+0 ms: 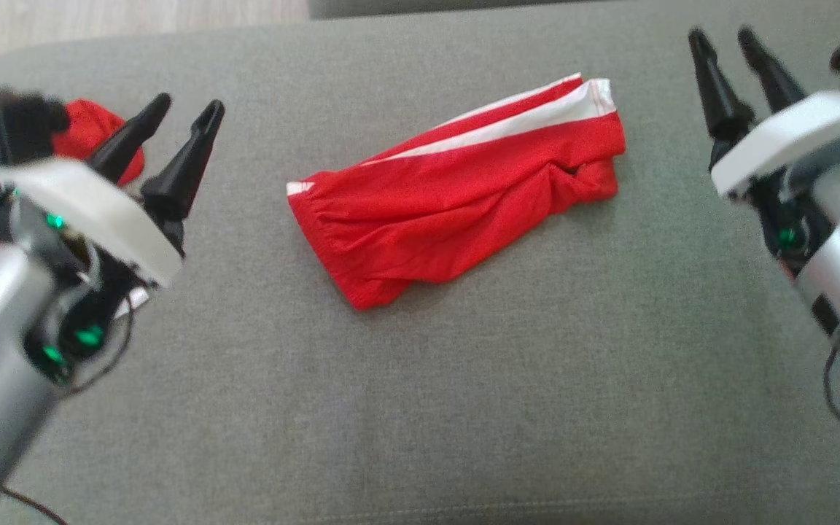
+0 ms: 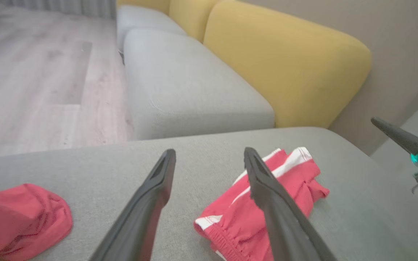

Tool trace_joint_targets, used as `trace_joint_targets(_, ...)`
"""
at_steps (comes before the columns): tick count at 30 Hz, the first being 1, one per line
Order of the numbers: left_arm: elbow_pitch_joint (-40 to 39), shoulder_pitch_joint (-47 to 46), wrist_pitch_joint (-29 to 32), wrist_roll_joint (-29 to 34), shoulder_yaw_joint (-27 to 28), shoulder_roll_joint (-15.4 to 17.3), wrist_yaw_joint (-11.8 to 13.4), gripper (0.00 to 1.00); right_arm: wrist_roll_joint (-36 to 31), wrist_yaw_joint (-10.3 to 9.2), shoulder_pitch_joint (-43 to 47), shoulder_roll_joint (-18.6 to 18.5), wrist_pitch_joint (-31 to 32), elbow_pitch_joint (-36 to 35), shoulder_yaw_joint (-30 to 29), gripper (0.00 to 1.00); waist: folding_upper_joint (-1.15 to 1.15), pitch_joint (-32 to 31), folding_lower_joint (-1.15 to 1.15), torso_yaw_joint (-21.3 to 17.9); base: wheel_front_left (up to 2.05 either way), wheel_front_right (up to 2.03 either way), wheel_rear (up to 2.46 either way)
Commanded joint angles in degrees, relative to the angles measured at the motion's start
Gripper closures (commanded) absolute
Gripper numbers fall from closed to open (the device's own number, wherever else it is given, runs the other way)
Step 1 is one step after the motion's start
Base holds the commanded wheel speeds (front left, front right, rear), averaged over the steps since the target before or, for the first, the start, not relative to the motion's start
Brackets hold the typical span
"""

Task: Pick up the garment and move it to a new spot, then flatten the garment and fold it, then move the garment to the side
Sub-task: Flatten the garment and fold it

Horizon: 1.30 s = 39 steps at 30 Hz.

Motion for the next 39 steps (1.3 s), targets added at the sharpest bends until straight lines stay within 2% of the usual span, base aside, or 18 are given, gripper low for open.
trace_joint_targets(1,-2.74,-0.28,-4.60,2.27,3.86,2.05,2.54,0.00,-0.04,-0.04,1.45,0.89,-0.87,0.19,-1.33,0.00,0.00,-1.07,0.01,0.25,0.00,0.00,0.00)
trace_joint_targets(4,-5.93,4.55,-12.00,6.98,4.49,0.96,8.30,0.00,-0.65,-0.04,3.37,2.69,-1.13,2.70,-3.08,0.00,0.00,-1.31,0.01,1.40,0.00,0.00,0.00)
trace_joint_targets(7,-9.13,9.64,-14.08,11.82,6.06,-1.25,13.40,0.00,-2.46,-0.04,4.15,4.18,-1.18,4.61,-5.58,0.00,0.00,-1.16,0.01,2.62,0.00,0.00,0.00)
trace_joint_targets(10,-13.05,15.05,-14.31,17.80,10.44,-5.67,16.76,0.00,-4.63,-0.04,4.84,5.58,-1.20,7.01,-7.05,0.00,0.00,-0.88,0.01,3.92,0.00,0.00,0.00)
trace_joint_targets(12,-14.64,19.27,-14.33,21.29,12.56,-8.85,17.29,0.00,-5.68,-0.04,4.59,6.08,-1.20,9.18,-8.27,0.00,0.00,-0.57,0.01,4.98,0.00,0.00,0.00)
trace_joint_targets(15,-14.83,24.22,-14.34,23.89,15.09,-13.34,16.14,0.00,-6.35,-0.04,3.78,7.03,-0.92,13.67,-8.64,0.00,0.00,-0.10,0.01,6.62,0.00,0.00,0.00)
trace_joint_targets(18,-13.80,26.52,-14.34,25.44,17.00,-16.67,13.43,0.00,-6.30,-0.04,1.87,7.49,2.08,17.51,-8.27,0.00,0.00,0.61,0.01,8.42,0.00,0.00,0.00)
trace_joint_targets(19,-13.80,26.52,-14.34,25.44,17.00,-16.67,13.43,0.00,-6.30,-0.04,1.87,7.49,2.08,17.51,-8.27,0.00,0.00,0.61,0.01,8.42,0.00,0.00,0.00)
trace_joint_targets(26,-11.24,26.79,-14.35,28.73,19.75,-22.08,7.48,0.00,-5.73,-0.04,-2.75,6.24,10.92,23.33,-7.83,0.00,0.00,3.05,0.01,12.34,0.00,0.00,0.00)
trace_joint_targets(33,-8.67,26.43,-14.35,31.24,22.30,-25.31,3.79,0.00,-5.72,-0.04,-5.40,3.64,19.85,25.50,-8.40,0.00,0.00,5.54,0.01,14.83,0.00,0.00,0.00)
trace_joint_targets(36,-7.93,26.23,-14.35,32.13,23.27,-26.33,2.61,0.00,-4.77,-0.04,-4.61,2.20,26.48,25.60,-10.08,0.00,0.00,6.47,0.01,15.45,0.00,0.00,0.00)
trace_joint_targets(37,-7.50,26.19,-14.35,32.71,23.87,-26.91,1.94,0.00,-4.63,-0.04,-3.79,1.48,31.95,25.62,-10.93,0.00,0.00,6.92,0.01,15.62,0.00,0.00,0.00)
trace_joint_targets(39,-7.04,26.31,-14.35,33.25,24.38,-27.48,1.36,0.00,-4.68,-0.04,-3.20,1.18,37.10,25.62,-11.86,0.00,0.00,7.14,0.01,15.68,0.00,0.00,0.00)
